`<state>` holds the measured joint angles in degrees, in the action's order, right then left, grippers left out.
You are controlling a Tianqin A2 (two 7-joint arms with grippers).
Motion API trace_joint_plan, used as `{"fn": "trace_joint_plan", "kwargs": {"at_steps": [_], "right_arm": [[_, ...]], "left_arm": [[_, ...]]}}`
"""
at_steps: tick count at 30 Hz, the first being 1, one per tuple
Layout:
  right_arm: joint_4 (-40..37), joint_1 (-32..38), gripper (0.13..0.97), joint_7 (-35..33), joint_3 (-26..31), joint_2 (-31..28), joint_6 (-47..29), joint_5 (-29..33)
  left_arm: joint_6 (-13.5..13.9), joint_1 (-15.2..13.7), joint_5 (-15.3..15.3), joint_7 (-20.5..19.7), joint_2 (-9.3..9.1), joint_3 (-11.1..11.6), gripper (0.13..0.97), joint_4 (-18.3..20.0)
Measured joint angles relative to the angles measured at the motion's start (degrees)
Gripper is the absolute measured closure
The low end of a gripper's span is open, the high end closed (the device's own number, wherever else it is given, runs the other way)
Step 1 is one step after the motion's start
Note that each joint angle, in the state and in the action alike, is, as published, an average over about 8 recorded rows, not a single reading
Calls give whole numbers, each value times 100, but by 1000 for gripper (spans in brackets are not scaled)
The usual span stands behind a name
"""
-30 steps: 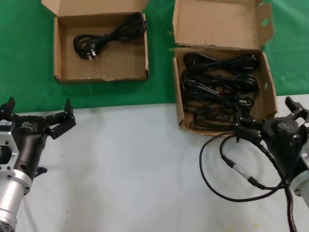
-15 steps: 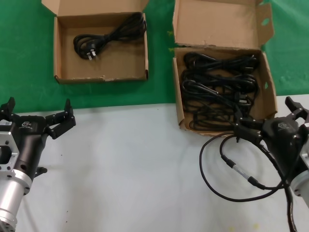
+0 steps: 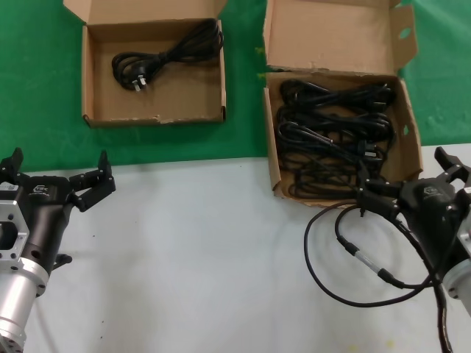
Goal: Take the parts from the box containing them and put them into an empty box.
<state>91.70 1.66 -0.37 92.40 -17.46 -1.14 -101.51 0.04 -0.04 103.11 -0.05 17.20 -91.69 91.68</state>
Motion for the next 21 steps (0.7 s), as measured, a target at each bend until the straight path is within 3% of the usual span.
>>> {"fn": "trace_joint_plan", "kwargs": {"at_steps": [21], "right_arm": [[0,0,129,0,0,0,0,0]], "left_arm": [[0,0,0,0,0,0,132,0]]}}
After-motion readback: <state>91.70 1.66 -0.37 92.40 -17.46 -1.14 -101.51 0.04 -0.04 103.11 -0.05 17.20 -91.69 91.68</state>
